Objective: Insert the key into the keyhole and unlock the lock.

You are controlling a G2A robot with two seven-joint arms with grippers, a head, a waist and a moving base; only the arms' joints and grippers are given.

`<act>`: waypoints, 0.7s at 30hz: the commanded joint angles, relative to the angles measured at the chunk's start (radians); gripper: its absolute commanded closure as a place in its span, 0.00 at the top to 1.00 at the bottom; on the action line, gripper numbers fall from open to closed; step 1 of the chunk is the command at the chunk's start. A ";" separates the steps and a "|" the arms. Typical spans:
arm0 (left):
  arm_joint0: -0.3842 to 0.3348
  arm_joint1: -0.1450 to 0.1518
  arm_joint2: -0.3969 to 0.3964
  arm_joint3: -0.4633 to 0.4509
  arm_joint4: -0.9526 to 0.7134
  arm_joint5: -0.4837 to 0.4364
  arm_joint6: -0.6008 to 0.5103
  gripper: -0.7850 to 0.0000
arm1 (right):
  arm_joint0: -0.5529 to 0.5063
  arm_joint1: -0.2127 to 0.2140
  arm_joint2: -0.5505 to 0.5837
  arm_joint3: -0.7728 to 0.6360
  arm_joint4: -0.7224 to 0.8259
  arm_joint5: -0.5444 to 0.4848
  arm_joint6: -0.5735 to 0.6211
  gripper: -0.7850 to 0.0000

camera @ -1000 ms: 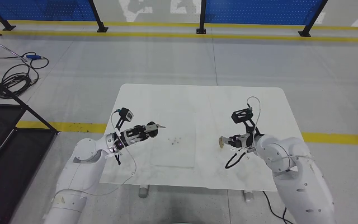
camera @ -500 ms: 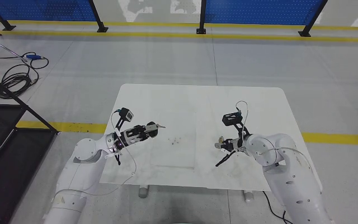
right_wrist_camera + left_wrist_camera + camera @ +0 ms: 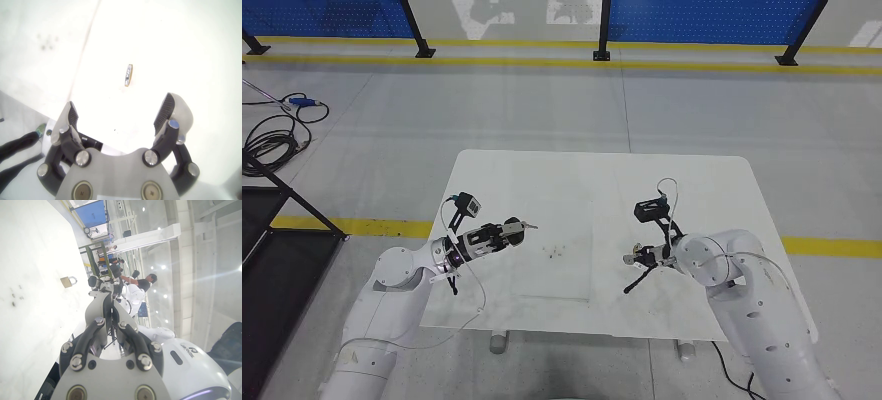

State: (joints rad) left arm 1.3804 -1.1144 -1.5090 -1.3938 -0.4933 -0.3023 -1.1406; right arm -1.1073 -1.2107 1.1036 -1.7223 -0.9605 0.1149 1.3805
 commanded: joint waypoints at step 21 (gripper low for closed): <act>0.000 0.000 0.000 0.000 0.000 0.000 0.000 0.00 | 0.230 -0.074 -0.233 0.329 0.024 0.076 0.000 1.00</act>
State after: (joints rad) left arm 1.3804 -1.1144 -1.5090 -1.3938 -0.4933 -0.3023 -1.1406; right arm -0.8807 -1.2825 0.8750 -1.4044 -0.9374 0.1907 1.3880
